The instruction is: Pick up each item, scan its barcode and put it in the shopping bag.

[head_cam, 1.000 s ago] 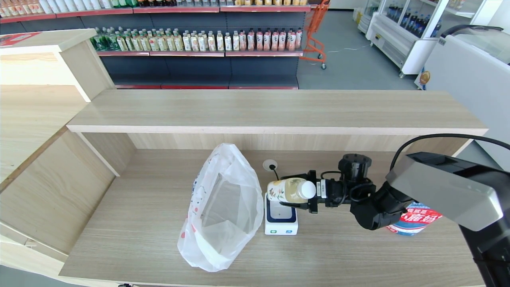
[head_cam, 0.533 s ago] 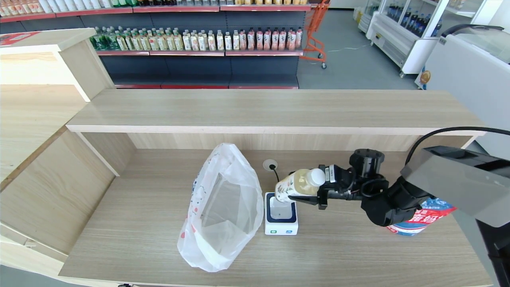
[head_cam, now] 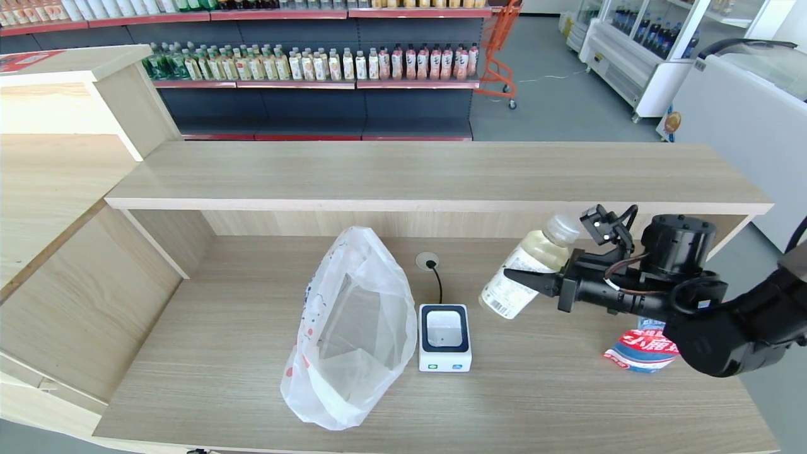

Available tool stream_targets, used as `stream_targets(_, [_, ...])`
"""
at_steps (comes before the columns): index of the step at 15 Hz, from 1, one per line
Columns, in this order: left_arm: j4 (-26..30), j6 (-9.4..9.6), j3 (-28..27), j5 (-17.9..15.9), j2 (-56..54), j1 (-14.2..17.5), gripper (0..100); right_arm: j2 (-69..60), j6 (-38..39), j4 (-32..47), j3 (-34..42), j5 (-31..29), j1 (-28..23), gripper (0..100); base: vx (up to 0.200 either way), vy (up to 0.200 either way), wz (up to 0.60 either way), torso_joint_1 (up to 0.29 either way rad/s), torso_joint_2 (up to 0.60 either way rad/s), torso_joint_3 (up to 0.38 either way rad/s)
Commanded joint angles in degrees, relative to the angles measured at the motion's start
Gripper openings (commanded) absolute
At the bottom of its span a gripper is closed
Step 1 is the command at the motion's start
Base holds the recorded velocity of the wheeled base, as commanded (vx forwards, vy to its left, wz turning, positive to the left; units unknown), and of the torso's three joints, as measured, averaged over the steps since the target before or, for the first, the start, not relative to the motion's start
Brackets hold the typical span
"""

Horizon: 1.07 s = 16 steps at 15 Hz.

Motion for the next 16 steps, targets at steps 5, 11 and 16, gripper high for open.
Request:
stream_targets(5, [-0.01,-0.04,0.01,0.01,-0.02,0.0,100,-10.15,13.33,0.02,6.23,-13.7,5.14,0,0.0,0.0,0.0,0.0,0.0,0.0])
stream_targets(11, [-0.01,0.23,0.01,0.01,-0.02,0.0,100,-18.77,13.42,3.89,13.17,-13.97,4.7,0,0.0,0.0,0.0,0.0,0.0,0.0])
stream_targets(16, [-0.01,0.05,0.01,0.01,-0.02,0.0,100,-21.05,16.58,8.37,12.73,-13.97,4.0,0,0.0,0.16,0.0,0.0,0.0,0.001])
